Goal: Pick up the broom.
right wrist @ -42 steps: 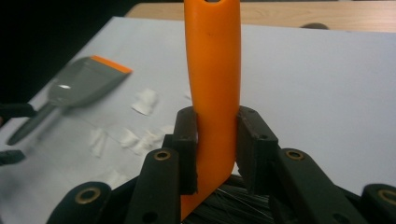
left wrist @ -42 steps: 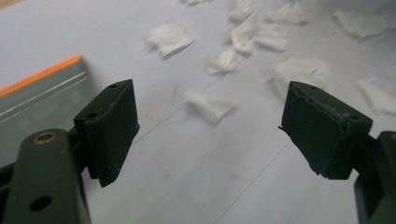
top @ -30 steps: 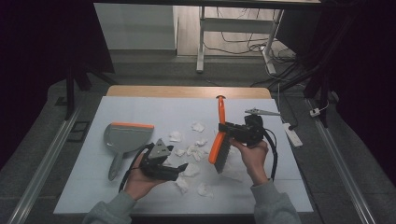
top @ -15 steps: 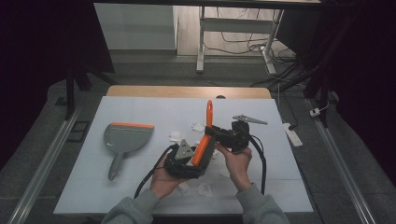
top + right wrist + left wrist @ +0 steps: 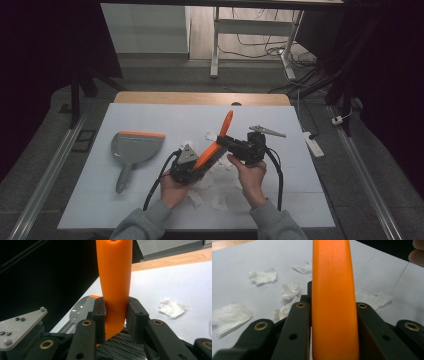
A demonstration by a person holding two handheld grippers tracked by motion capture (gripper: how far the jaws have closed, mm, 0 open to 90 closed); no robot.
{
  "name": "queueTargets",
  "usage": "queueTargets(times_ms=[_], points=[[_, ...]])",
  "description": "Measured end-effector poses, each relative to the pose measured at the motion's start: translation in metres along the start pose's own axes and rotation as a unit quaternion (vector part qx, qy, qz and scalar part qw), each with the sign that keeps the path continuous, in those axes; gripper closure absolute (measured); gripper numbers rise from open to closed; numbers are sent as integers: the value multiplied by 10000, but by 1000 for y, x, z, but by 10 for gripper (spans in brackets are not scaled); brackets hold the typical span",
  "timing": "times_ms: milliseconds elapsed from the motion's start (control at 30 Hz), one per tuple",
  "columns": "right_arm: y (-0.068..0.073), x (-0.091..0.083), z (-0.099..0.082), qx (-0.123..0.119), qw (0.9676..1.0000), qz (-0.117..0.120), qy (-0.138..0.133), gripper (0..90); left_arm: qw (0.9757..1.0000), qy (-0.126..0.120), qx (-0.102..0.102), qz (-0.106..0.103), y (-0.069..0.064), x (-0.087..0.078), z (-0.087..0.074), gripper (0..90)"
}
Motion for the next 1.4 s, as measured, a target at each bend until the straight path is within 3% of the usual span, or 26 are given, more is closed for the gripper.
queueTargets(times_ms=[200, 300, 400, 467, 533, 633, 767, 933, 1000, 1033, 1133, 1200, 1267, 1400], points=[[2, 0, 1, -8, 9999, 112, 24, 704, 9999, 97, 87, -80, 4, -6, 3, 777], [1, -1, 4, -116, 9997, 200, 93, 596, 9996, 175, 210, -108, 8, -14, 7, 779], [0, -7, 8, -292, 9990, 287, 165, 508, 9992, 206, 318, -102, 13, -22, 9, 779], [0, -14, 11, -593, 9979, 175, 196, 465, 9990, 281, 332, -119, 17, -26, 9, 779], [-1, -22, 14, -920, 9953, 111, 293, 434, 9982, 418, 432, -86, 20, -30, 9, 779], [-1, -35, 17, -1443, 9884, 95, 474, 390, 9969, 583, 516, -146, 24, -34, 9, 779], [-1, -48, 20, -1846, 9803, 144, 686, 379, 9943, 805, 624, -299, 28, -37, 12, 779], [2, -61, 21, -2459, 9648, -62, 936, 370, 9849, 1365, 982, -407, 29, -35, 22, 778], [2, -64, 22, -2600, 9597, -81, 1068, 369, 9793, 1517, 1305, -306, 27, -36, 28, 778], [2, -64, 22, -2674, 9567, -96, 1145, 369, 9793, 1517, 1305, -306, 27, -36, 28, 778], [7, -66, 23, -2863, 9501, -74, 1234, 369, 9714, 1747, 1560, -398, 20, -34, 38, 778], [14, -65, 25, -3049, 9441, -33, 1253, 368, 9666, 1893, 1669, -441, 18, -30, 42, 779], [22, -64, 25, -3201, 9374, -63, 1374, 362, 9607, 2057, 1792, -516, 15, -24, 45, 778], [30, -57, 21, -3497, 9228, -112, 1612, 348, 9443, 2439, 2127, -600, 3, -11, 49, 778]])
Point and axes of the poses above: each handheld gripper's, and its own axes: x roughly forward along the jaws, z roughly out of its top, y roughly to its left, the point moved 1 cm from there along x, roughly forward along the jaws, and after that the axes turned 1 degree about -z, right-handed, at the moved point
